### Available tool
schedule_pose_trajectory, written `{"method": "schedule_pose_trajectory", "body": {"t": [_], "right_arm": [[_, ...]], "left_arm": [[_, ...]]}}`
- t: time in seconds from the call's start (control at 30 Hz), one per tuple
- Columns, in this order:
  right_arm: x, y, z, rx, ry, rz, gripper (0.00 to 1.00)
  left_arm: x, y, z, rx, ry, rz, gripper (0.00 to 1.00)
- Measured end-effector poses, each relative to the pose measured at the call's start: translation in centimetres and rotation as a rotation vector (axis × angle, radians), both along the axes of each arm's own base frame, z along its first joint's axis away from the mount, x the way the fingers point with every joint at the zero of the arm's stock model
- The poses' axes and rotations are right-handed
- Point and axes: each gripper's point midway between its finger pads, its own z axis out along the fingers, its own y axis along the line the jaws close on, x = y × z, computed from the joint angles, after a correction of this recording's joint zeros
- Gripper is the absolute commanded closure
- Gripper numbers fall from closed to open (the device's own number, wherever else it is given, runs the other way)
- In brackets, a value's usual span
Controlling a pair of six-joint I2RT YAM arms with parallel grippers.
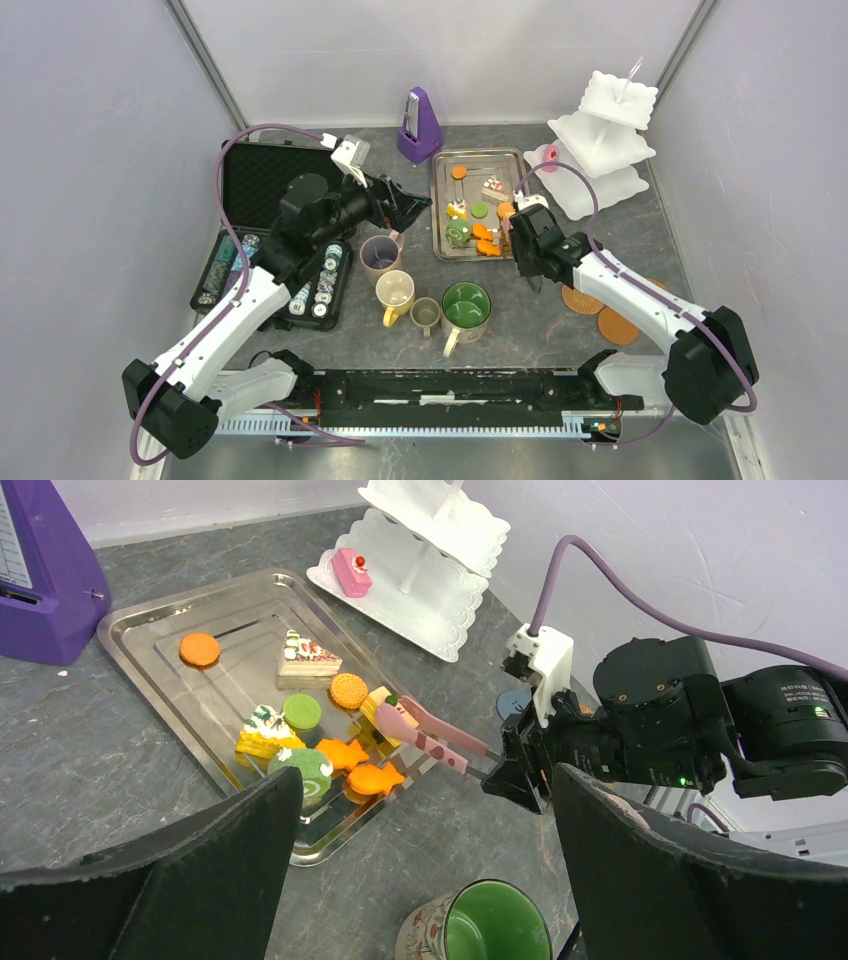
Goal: Serve the afternoon tea
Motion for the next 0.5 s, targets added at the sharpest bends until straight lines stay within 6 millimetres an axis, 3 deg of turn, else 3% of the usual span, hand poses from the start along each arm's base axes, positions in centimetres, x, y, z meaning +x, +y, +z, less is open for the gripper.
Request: {"method": "schedule_pose_trajectory", "body": {"t": [0.3, 0.5], "right_arm": [[0.2, -1.1, 0.9, -0.028, -0.036, -0.028, 1.0], [1.5, -6.3, 2.4, -0.063, -0.079, -0.165, 1.0]], "left_arm": [[-0.1, -0.1, 0.0, 0.0, 0.0, -0.005, 0.0], [-0.2, -0.2, 0.0, 0.0, -0.001, -0.006, 0.0]]}}
